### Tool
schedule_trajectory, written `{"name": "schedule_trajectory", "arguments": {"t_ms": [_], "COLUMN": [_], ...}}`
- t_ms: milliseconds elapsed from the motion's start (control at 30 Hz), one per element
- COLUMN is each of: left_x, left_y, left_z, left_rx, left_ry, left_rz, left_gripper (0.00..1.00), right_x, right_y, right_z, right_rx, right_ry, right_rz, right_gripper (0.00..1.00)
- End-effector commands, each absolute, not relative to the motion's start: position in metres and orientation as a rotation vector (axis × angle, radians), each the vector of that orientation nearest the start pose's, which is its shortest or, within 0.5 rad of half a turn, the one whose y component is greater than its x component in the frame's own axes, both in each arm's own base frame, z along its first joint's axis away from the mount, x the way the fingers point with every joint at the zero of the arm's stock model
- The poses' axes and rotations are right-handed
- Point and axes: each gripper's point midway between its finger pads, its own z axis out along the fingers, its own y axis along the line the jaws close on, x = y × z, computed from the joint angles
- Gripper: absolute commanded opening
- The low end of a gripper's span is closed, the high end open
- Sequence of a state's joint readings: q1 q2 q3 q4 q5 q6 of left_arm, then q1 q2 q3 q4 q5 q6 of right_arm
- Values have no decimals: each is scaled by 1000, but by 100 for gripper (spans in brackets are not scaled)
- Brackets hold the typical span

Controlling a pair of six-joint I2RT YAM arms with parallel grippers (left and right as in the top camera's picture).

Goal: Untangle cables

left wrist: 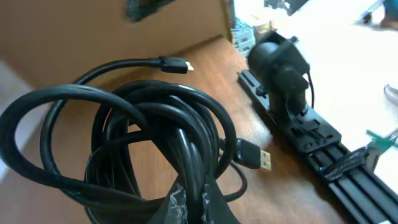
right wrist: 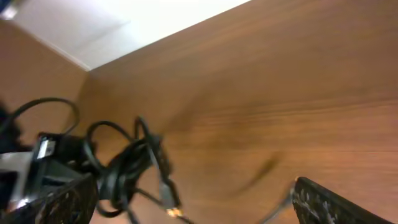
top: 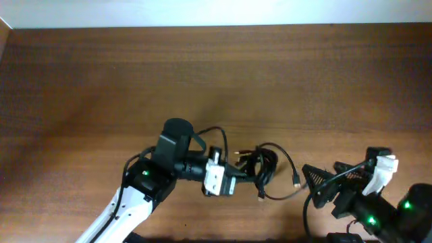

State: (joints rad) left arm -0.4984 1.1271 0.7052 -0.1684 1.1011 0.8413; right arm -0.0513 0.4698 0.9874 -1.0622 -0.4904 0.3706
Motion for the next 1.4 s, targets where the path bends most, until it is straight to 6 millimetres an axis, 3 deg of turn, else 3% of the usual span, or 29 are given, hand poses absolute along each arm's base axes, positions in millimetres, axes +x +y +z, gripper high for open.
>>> {"name": "schedule_trajectory", "arguments": {"t_ms": [0, 133, 267, 433, 533, 600, 800, 967, 1067, 1233, 1367], "left_x": [148, 143, 131, 133, 120, 121, 119, 121, 127, 136, 145], "left_y": [-282, -286, -286, -288, -285, -285, -291, -294, -298, -304, -308], "left_z": [238, 241, 262, 270, 281, 286, 287, 287, 279, 276, 275], "left_rx": [1750, 1765, 1724, 1703, 1672, 1659, 1652, 1643, 1655, 1640, 1647], "left_ry": [611, 491, 240, 187, 70, 33, -7, -32, 6, -22, 64], "left_rz": [-760, -694, -660, -612, -654, -619, -612, -594, -618, -591, -577], "left_gripper": [0, 0, 0, 0, 0, 0, 0, 0, 0, 0, 0], "right_x": [154, 144, 141, 137, 137, 137, 136, 141, 142, 161, 171], "right_y": [111, 122, 125, 126, 126, 126, 127, 127, 127, 127, 137], "right_z": [326, 330, 330, 323, 323, 323, 323, 302, 304, 300, 296], "right_rx": [24, 22, 11, 29, 28, 27, 21, 62, 51, 46, -21], "right_ry": [2024, 2032, 2040, 2071, 2071, 2072, 2074, 2124, 2113, 2144, 2188], "right_rz": [1028, 1149, 1179, 1196, 1198, 1199, 1211, 1223, 1218, 1221, 1340], "right_gripper": [98, 98, 96, 91, 81, 67, 67, 63, 60, 43, 16]}}
